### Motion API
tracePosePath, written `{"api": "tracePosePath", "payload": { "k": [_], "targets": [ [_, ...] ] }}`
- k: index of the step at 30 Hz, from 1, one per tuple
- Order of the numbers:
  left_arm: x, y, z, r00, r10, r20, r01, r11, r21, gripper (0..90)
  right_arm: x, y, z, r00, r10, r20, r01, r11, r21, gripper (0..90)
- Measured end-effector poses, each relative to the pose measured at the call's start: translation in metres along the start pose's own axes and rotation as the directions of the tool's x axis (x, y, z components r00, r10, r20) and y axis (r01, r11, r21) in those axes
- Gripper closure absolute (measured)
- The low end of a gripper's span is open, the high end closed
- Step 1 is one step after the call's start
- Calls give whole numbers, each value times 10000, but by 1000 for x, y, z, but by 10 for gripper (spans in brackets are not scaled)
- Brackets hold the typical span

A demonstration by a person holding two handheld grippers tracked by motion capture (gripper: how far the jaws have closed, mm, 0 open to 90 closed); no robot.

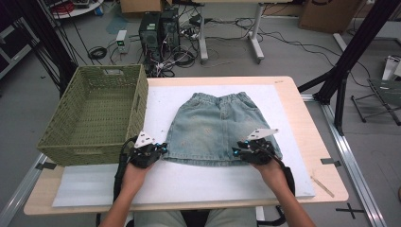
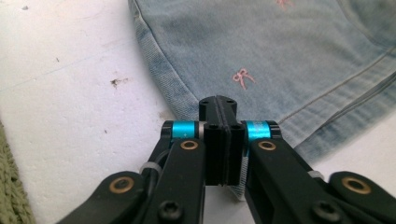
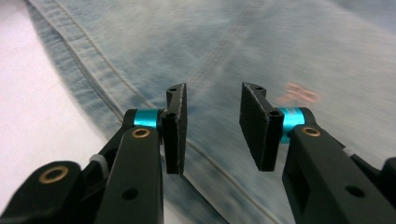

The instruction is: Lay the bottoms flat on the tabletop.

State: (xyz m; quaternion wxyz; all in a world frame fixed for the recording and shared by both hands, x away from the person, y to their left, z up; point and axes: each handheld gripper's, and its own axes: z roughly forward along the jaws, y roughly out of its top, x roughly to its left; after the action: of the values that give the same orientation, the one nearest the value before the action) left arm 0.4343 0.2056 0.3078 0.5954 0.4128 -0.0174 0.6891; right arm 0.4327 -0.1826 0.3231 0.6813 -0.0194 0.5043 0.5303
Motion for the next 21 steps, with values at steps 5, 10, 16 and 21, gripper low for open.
{"api": "tracePosePath", "payload": {
  "k": [5, 10, 16, 21],
  "targets": [
    [1, 3, 2, 9991, -385, 176, 394, 9979, -517, 627, 12, 7, 17, 9995, 43, -314, -33, 9995, 317, 631],
    [2, 7, 1, 9967, -598, 542, 663, 9896, -1277, 519, 16, 8, 29, 9993, 88, -365, -57, 9963, 854, 747],
    [1, 9, 1, 9947, -665, 779, 786, 9834, -1636, 519, 22, 12, 31, 9983, -553, -209, 572, 9926, 1070, 877],
    [1, 9, 2, 9937, -663, 905, 790, 9863, -1451, 516, 29, 13, 16, 9910, -610, -1192, 680, 9961, 555, 875]
  ]
}}
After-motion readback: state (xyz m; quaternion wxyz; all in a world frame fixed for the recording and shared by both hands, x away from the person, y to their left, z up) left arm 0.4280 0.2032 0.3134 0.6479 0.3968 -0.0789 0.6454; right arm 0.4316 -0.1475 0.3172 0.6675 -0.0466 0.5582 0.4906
